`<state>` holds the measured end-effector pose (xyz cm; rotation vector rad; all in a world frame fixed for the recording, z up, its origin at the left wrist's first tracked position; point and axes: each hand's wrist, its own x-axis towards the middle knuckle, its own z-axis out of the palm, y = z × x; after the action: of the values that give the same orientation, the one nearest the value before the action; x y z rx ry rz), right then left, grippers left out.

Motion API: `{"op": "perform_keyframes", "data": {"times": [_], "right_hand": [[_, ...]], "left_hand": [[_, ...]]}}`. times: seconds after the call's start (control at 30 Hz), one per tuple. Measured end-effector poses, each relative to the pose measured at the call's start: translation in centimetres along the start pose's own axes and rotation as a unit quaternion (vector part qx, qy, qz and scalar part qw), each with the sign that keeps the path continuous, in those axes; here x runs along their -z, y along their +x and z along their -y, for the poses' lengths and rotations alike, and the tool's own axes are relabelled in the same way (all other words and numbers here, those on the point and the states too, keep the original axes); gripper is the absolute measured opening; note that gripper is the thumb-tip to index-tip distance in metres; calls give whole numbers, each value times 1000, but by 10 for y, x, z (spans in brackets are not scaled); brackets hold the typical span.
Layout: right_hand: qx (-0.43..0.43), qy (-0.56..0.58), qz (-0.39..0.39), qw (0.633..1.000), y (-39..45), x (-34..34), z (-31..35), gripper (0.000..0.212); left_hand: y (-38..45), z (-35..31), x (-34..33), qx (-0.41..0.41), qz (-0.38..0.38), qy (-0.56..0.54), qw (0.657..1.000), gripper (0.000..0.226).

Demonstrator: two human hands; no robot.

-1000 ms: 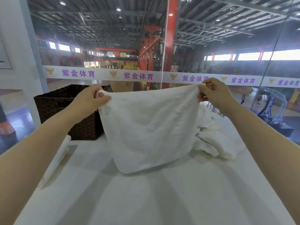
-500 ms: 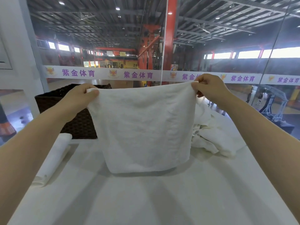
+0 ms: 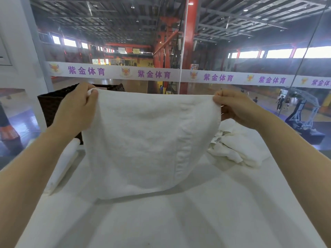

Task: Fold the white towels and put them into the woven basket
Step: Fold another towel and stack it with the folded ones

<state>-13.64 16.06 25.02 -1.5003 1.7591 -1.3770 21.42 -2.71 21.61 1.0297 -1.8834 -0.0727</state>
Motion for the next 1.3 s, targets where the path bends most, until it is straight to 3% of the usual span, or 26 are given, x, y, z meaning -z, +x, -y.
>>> {"op": "perform_keyframes", "data": {"times": [0.13,0.23,0.3,0.47,0.63,0.8,0.97,1.1,1.3], "right_hand": [[-17,106,34,994,-12,10,11,23],[-81,131,26,988,-10,14,11,24],[-129,72,45,988,-2,11,-2,28],[-223,-143,115,958,27,-25,-86,12],[-244,-134,11,960,59,-64,-165,7],[-192,-123,-72,971,87,-67,-191,11],[-152,-151,-82,973,88,-62,-186,9],[-106,-225,-66,966,51,-67,-175,8],[-65,-252,-38,965,-26,-84,-173,4]], "left_hand": [[16,-4,23,78,115,-23,990,25],[24,5,27,105,180,-56,976,20],[23,14,9,115,239,-36,963,21],[-3,59,-83,150,353,2,923,29],[-22,95,-159,125,309,48,941,31],[-11,106,-186,113,262,38,958,21],[-9,104,-169,37,235,-2,971,34],[-52,110,-141,55,210,-23,976,10],[-125,128,-114,31,243,-70,967,11]]}}
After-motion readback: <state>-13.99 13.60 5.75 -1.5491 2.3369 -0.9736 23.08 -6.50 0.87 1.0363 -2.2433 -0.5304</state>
